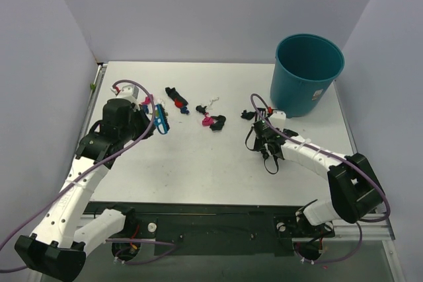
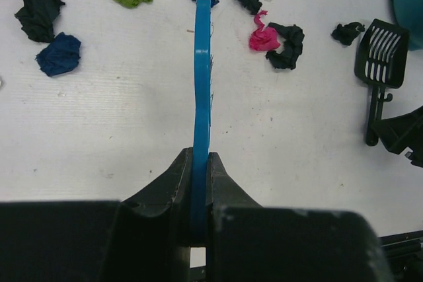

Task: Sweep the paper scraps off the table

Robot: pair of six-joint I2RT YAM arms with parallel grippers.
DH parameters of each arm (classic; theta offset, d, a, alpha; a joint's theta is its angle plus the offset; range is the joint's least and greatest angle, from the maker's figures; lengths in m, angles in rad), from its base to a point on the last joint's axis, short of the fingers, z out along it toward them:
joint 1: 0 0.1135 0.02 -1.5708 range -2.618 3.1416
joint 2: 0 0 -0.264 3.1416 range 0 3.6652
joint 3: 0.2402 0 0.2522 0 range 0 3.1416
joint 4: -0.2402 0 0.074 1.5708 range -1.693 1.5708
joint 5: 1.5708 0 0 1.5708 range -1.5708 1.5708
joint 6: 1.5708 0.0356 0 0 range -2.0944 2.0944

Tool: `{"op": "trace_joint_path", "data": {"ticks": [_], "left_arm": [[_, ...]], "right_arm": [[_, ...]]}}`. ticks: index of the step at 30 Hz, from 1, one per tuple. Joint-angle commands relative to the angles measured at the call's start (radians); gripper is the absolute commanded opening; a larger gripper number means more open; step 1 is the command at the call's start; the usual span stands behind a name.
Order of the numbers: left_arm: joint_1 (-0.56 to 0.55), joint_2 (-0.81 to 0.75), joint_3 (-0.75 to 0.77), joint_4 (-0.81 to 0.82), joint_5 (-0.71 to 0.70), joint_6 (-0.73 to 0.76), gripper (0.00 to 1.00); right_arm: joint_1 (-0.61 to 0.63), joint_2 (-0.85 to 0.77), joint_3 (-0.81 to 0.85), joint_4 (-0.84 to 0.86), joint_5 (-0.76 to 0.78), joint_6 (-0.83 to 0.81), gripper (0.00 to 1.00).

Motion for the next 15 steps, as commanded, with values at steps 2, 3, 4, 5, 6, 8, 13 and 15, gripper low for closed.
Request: {"op": "trace_joint_path", "data": {"ticks": [2, 3, 4, 5, 6, 8, 13, 15], "left_arm": [[0.006, -0.037, 0.005, -0.008, 0.0, 0.058, 0.0], [0.006, -0.04, 0.003, -0.005, 0.015, 0.058, 0.0], [0.006, -0.038, -0.003, 0.0, 0.032, 0.06, 0.0], [0.006, -0.038, -0.003, 0.002, 0.032, 0.058, 0.0], [0.006, -0.034, -0.003, 0.003, 0.057, 0.06, 0.0], [0.006, -0.032, -0.002, 0.003, 0.067, 0.061, 0.0], [0.006, -0.041, -0.014, 0.021, 0.11, 0.061, 0.0], [0.006, -0.048, -0.023, 0.034, 0.136, 0.06, 0.0]], "right_arm": [[-0.028, 0.074, 0.036, 0.03, 0.008, 0.043, 0.49], [-0.035, 0.089, 0.034, 0.03, -0.003, 0.046, 0.49], [-0.038, 0.098, 0.032, 0.032, -0.009, 0.053, 0.48], [-0.045, 0.112, 0.031, 0.036, -0.028, 0.055, 0.48], [-0.05, 0.12, 0.031, 0.036, -0.032, 0.062, 0.48], [-0.059, 0.137, 0.031, 0.038, -0.055, 0.066, 0.43], [-0.071, 0.119, 0.028, 0.018, -0.077, 0.063, 0.04], [-0.053, 0.073, 0.025, -0.017, -0.031, 0.052, 0.0]]}}
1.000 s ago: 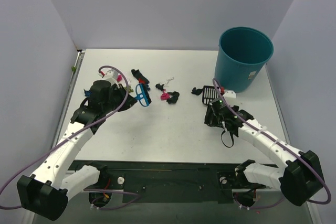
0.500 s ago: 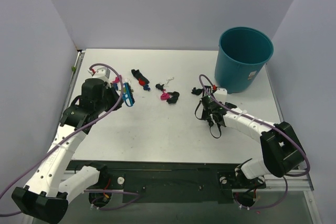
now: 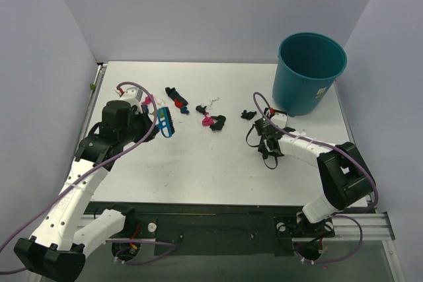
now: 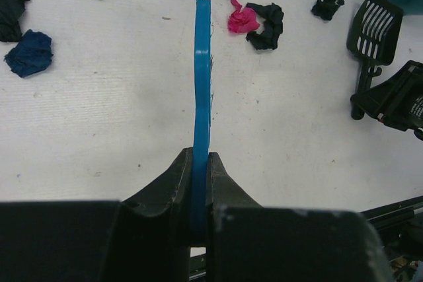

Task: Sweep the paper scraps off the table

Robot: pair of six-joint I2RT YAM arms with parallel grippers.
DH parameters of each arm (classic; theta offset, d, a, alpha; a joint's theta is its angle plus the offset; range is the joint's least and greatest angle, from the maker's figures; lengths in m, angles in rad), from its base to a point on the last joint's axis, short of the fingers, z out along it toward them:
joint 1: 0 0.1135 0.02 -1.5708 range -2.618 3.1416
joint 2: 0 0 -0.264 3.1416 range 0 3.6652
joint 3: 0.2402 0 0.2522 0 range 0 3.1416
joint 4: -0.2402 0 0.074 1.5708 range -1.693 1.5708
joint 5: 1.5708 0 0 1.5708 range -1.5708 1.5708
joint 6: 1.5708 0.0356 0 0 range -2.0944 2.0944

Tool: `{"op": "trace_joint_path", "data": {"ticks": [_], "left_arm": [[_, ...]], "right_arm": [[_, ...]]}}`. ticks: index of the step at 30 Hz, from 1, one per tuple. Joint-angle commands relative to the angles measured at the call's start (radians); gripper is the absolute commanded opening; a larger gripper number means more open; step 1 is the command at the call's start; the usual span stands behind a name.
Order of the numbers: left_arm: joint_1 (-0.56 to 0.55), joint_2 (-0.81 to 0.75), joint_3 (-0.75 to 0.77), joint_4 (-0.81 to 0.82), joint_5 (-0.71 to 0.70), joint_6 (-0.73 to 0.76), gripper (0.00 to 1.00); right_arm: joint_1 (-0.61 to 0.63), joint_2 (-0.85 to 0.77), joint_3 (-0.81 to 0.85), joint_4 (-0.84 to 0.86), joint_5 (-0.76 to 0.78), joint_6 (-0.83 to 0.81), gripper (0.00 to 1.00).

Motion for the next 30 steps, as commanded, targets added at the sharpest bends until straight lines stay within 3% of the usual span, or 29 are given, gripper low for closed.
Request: {"op": "trace_joint_path", "data": {"ticks": [1, 6, 11, 18, 23, 25, 27, 29, 30], "left_arm": [[0.006, -0.024, -0.013, 0.055, 0.074, 0.012, 0.0], [0.006, -0.015, -0.036, 0.097, 0.125, -0.009, 0.0], [0.006, 0.006, -0.05, 0.154, 0.171, -0.043, 0.0], [0.006, 0.058, -0.088, 0.279, 0.231, -0.148, 0.0], [0.005, 0.095, -0.116, 0.348, 0.268, -0.196, 0.0], [0.005, 0.104, -0.128, 0.37, 0.259, -0.204, 0.0], [0.005, 0.112, -0.142, 0.385, 0.245, -0.21, 0.0], [0.005, 0.118, -0.16, 0.416, 0.237, -0.218, 0.0], [0.005, 0.124, -0.166, 0.424, 0.234, -0.221, 0.0]], "right_arm": [[0.018, -0.075, 0.016, -0.089, 0.088, -0.01, 0.0], [0.073, -0.223, 0.01, -0.178, 0.076, -0.071, 0.0], [0.203, -0.301, 0.034, -0.216, -0.146, -0.21, 0.0], [0.464, -0.188, 0.155, -0.275, -0.156, -0.315, 0.01], [0.533, -0.057, 0.2, -0.262, -0.16, -0.329, 0.03], [0.551, -0.021, 0.21, -0.253, -0.16, -0.326, 0.08], [0.561, -0.005, 0.214, -0.242, -0.139, -0.315, 0.43], [0.561, -0.008, 0.207, -0.221, -0.111, -0.304, 0.6], [0.558, -0.013, 0.198, -0.21, -0.092, -0.3, 0.64]]}}
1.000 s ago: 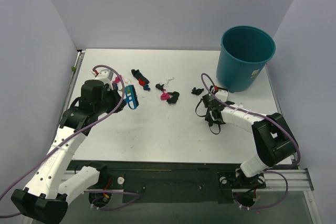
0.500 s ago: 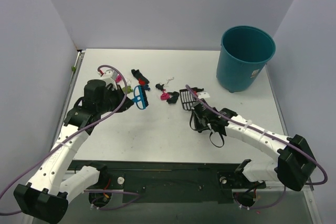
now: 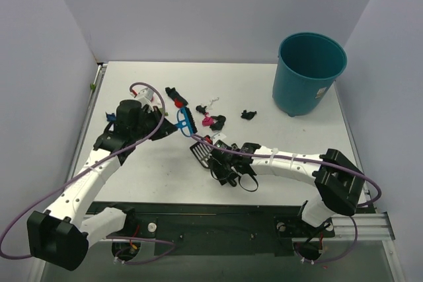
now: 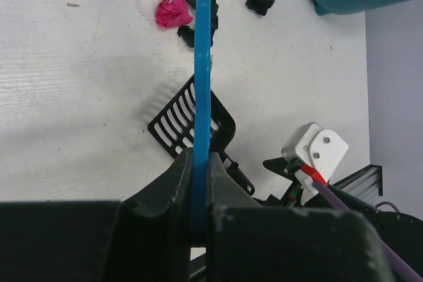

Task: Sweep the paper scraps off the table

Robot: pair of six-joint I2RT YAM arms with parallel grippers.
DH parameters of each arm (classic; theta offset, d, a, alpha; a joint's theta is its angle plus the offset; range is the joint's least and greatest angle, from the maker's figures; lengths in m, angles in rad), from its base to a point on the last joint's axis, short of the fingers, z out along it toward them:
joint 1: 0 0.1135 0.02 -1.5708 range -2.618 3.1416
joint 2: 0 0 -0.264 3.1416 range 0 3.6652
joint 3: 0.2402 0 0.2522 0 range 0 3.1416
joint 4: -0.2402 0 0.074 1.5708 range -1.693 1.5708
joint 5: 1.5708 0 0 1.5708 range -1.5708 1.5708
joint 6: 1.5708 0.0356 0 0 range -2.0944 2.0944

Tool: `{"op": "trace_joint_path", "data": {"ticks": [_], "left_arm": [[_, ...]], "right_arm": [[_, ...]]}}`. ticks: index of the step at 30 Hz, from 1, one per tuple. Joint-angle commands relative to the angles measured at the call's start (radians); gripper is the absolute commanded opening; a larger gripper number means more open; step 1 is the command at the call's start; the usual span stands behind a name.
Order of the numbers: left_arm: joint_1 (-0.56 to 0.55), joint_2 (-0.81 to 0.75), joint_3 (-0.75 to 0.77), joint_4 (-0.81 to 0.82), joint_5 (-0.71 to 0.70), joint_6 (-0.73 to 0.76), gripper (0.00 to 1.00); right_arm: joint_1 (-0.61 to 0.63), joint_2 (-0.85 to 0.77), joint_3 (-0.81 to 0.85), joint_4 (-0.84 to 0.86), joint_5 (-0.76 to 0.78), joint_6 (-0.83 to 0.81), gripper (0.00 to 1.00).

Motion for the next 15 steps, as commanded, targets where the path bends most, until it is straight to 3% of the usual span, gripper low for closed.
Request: {"op": "trace_joint_path", "data": {"ticks": [1, 11, 15], "left_arm": [[0.005, 0.012, -0.029, 0.135, 0.005, -0.04, 0.0], [-0.008, 0.087, -0.075, 0.163, 0.023, -0.023, 0.0], [-0.021, 0.114, -0.107, 0.202, 0.006, -0.027, 0.0]], "right_arm": [[0.004, -0.027, 0.022, 0.011, 0.081, 0.014, 0.68], [-0.016, -0.208, -0.085, 0.094, 0.125, 0.037, 0.7], [-0.031, -0.274, -0.119, 0.106, 0.076, 0.032, 0.71]]}}
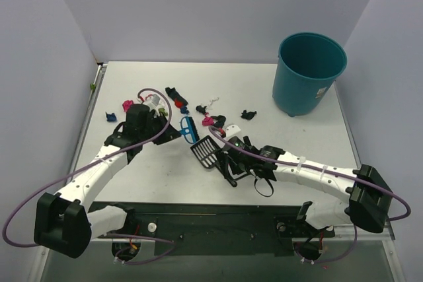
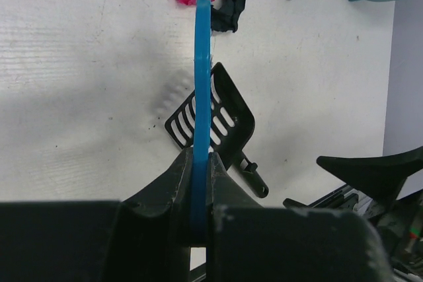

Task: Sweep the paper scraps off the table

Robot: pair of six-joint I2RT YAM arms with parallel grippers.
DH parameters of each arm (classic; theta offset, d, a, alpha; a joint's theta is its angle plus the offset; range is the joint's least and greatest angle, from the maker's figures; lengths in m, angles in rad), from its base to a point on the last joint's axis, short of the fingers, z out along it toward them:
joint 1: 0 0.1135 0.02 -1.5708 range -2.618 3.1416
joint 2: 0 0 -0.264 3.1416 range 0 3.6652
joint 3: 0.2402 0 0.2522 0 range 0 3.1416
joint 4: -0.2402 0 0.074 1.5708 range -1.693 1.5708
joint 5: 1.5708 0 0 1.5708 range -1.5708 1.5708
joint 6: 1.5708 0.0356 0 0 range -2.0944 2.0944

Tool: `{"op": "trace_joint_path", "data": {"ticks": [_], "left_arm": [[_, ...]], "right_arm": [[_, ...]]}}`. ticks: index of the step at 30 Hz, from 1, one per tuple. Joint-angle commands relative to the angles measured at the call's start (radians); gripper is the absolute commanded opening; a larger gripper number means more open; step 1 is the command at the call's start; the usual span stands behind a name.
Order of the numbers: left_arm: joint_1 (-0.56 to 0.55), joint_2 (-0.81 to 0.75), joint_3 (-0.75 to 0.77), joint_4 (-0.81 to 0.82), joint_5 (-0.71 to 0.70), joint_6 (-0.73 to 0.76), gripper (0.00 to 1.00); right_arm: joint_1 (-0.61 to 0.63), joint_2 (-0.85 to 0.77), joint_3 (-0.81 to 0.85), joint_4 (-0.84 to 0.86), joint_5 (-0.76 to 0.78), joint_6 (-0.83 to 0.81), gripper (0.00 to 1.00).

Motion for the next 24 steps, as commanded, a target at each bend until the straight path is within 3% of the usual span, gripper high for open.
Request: {"op": "trace_joint_path", "data": {"ticks": [1, 17, 24], "left_arm": [[-0.014, 0.031, -0.022, 0.096, 0.005, 0.006, 0.0], [-0.03, 0.16, -0.083, 0.173, -0.033, 0.038, 0.0], [-0.031, 0.185, -0.097, 0.185, -0.036, 0.047, 0.0]], "right_arm": [[-0.016, -0.073, -0.031, 0.023, -0.017, 0.009, 0.72], [-0.019, -0.121, -0.074, 0.063, -0.024, 0.029, 0.74], [-0.021, -0.156, -0.11, 0.159, 0.009, 0.025, 0.74]]}}
